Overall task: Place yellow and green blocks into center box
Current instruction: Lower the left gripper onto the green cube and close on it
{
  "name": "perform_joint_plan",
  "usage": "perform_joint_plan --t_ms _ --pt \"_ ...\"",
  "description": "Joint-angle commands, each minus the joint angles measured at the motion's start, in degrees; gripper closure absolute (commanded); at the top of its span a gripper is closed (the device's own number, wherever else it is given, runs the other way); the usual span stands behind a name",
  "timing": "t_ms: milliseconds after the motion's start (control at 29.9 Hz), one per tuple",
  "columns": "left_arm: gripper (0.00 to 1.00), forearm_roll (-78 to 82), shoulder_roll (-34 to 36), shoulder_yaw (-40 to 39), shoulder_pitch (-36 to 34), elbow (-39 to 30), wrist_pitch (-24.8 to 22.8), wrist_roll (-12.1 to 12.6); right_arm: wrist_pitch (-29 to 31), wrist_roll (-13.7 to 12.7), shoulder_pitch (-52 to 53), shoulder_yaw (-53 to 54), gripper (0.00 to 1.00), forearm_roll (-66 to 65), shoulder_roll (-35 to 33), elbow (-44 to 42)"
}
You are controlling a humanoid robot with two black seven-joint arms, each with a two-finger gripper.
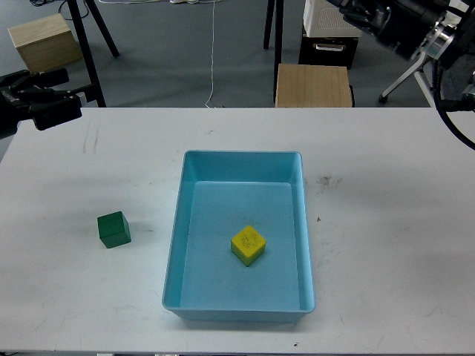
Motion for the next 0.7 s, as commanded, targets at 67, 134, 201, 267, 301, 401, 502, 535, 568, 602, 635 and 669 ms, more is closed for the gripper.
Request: perform_joint_plan --t_ms 67,134,201,267,301,401,502,535,568,602,635,669 --pt "0.09 21.89 -0.66 4.01 -1.37 -4.62 -1.22 0.02 -0.51 0.0 -9.26 -1.75 0.01 19.24 -14.22 9.93" --pt "0.11 21.89 -1.72 8.04 -2.95 -4.62 -1.75 0.02 -0.59 0.0 -12.6 -1.84 0.01 19.43 -17.84 13.36" --pt "0.11 21.89 -2.69 13.4 -5.41 -4.71 -2.36 0.02 -0.6 0.0 -16.12 -1.84 0.01 19.51 -19.61 15.04" --pt "0.11 21.89 -3.13 19.19 -8.92 -4.62 -3.85 0.02 -0.6 0.0 -18.67 -1.49 0.01 19.51 -19.79 15.49" --pt "0.11 21.89 -3.22 22.53 -10.85 -4.62 -4.64 0.02 -0.77 0.0 -19.64 -1.4 0.01 19.69 -19.88 15.49" --pt "0.11 21.89 -4.0 29.22 -14.47 -4.45 -5.79 0.02 -0.77 0.0 -20.88 -1.49 0.01 19.95 -19.88 15.49" --pt "0.11 21.89 -5.59 32.84 -15.18 -3.75 -5.79 0.02 -0.77 0.0 -21.23 -1.58 0.01 20.04 -19.79 15.49" --pt "0.1 21.89 -5.85 33.37 -15.09 -3.22 -5.88 0.02 -0.77 0.0 -21.32 -1.67 0.01 20.04 -19.79 15.49" --pt "0.1 21.89 -6.38 33.55 -15.09 -2.44 -5.97 0.02 -0.77 0.0 -21.32 -1.67 0.01 20.04 -19.79 15.49" --pt "0.1 21.89 -6.9 33.73 -15.0 -1.64 -6.14 0.02 -0.77 0.0 -21.32 -1.58 0.01 20.04 -19.79 15.49" --pt "0.1 21.89 -7.69 34.25 -14.83 -0.51 -6.23 0.02 -0.77 0.0 -21.41 -1.67 0.01 20.04 -19.79 15.49" --pt "0.09 21.89 -8.4 34.95 -14.83 0.72 -6.23 0.02 -0.77 0.0 -21.5 -1.67 0.01 20.04 -19.79 15.49"
